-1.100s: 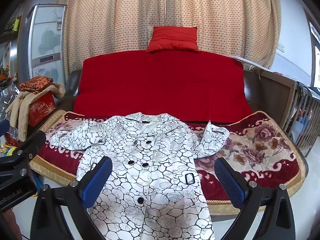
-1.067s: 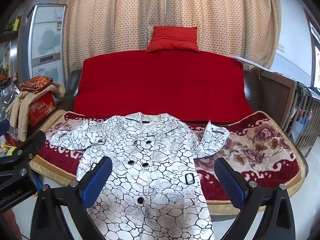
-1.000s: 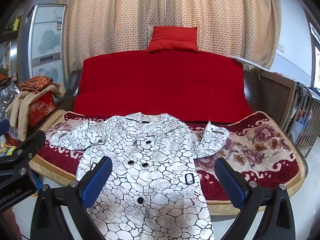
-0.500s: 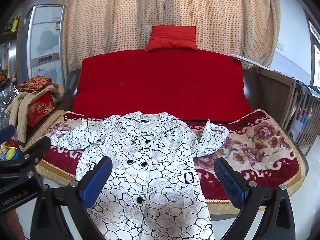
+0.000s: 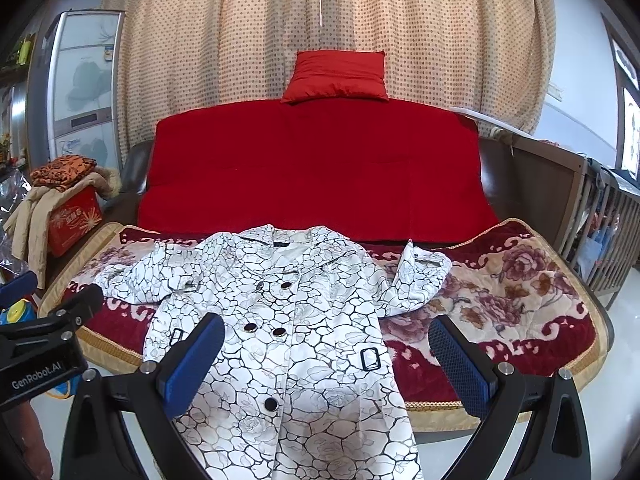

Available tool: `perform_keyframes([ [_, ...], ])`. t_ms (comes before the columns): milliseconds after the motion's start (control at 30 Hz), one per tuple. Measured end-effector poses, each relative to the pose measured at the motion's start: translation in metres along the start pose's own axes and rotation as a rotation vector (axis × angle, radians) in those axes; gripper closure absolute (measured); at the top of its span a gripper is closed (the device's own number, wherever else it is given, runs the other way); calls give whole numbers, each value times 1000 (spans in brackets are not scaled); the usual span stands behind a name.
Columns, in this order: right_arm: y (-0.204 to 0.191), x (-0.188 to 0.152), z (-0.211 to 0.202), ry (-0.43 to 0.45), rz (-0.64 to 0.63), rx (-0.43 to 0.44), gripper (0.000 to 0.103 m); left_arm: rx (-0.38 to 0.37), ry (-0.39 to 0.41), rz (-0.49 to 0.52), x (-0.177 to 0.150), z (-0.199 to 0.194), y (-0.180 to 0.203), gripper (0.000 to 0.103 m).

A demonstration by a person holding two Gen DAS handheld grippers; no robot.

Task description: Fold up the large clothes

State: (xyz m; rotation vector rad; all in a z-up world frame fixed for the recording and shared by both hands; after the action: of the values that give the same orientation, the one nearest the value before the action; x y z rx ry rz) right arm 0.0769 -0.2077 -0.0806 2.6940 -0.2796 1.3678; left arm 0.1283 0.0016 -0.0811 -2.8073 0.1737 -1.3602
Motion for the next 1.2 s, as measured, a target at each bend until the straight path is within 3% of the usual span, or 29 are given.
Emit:
perform_keyframes([
  [700,27,15,36,-16,26,-53,0,10,1,30,25,32,17,0],
  [833,38,14,57,-42,41,-40,0,7,-63,36,20,67,22,0],
  [1033,91,11,117,-123,131,-1,0,-27,-233,23,1,147,25,0],
  [1200,161,-4,198,-269,318,129,0,6,-388,18,-11,228,13,0],
])
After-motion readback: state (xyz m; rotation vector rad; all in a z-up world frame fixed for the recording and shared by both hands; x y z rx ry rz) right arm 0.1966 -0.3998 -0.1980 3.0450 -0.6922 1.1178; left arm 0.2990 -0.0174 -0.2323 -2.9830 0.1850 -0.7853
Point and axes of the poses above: each gripper's, at about its wrist camera, not at the fingertips, and z roughly the way its jaws point, y to its right, x to its top, the point moved 10 cm from there along z, roughly the way its jaws point, and after that the axes turned 6 degrees about -y, right-handed, at the moved point
